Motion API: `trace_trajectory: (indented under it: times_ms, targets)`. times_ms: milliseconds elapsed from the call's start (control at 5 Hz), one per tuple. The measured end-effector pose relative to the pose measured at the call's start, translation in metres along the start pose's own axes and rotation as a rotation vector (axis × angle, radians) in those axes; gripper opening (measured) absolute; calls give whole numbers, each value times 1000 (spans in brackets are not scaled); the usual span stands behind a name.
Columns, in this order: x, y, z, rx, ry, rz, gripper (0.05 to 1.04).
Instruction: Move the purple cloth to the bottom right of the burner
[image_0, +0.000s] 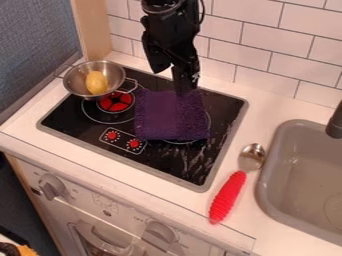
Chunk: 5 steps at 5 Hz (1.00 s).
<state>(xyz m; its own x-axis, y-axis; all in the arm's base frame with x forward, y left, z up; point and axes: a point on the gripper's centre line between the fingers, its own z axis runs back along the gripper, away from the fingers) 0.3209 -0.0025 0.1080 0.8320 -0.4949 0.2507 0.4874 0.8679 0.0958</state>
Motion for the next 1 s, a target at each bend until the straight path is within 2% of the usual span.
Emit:
trace_trajectory:
  times_ms: [200,400,600,800,1000]
  targets:
    - [-4,-2,-8,-16,30,6,999]
    - [-5,4,-18,-14,83,24,999]
    - [-2,10,-36,-18,131,52,999]
    - [6,17,-55,-10,136,106,999]
    - [7,25,-80,-35,160,122,999]
